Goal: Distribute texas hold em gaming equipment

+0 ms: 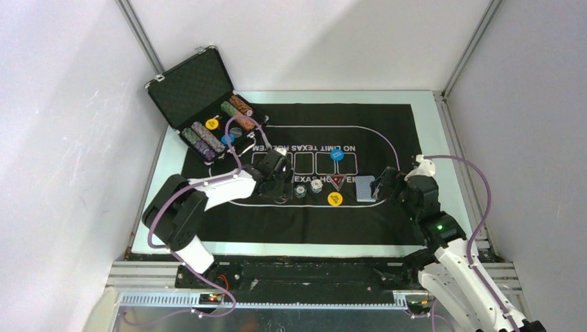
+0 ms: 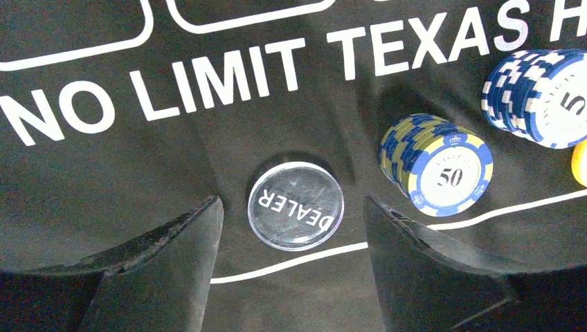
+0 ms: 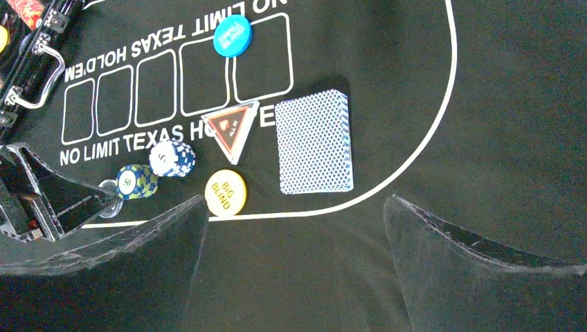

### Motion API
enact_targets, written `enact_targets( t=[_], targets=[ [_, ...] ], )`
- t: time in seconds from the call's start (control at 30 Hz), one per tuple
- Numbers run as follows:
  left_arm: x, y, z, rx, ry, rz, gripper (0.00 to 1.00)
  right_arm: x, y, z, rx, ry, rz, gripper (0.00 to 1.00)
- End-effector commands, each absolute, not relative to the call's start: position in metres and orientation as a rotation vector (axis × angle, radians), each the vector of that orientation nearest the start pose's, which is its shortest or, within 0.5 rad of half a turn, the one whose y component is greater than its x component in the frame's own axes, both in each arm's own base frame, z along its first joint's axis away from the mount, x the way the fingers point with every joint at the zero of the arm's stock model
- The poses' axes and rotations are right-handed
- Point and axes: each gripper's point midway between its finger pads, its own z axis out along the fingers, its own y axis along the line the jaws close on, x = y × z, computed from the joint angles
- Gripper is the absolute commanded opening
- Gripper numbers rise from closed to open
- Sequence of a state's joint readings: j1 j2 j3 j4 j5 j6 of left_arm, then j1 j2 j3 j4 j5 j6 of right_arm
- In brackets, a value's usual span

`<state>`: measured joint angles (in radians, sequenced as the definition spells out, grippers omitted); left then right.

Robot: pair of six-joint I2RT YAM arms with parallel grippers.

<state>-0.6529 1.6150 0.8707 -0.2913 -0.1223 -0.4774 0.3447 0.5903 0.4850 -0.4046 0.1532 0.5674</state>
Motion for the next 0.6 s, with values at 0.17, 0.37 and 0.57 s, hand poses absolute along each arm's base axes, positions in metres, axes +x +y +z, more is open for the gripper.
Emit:
enact_targets(
  t=[0.17,0.37,0.57],
  targets=[
    [0.28,-0.215,0.017,0.275,2.613,-0.146,0.73,0.244,0.082,0.146,0.313,2.044,0.404,1.0],
    [0.272,-0.211,0.012,0.301,2.634,-0.102,0.63,0.244,0.08,0.147,0.32,2.039,0.401,1.0],
    [0.268,-0.215,0.01,0.322,2.637,-0.097,0.49,0.243,0.08,0.148,0.32,2.037,0.404,1.0]
  ],
)
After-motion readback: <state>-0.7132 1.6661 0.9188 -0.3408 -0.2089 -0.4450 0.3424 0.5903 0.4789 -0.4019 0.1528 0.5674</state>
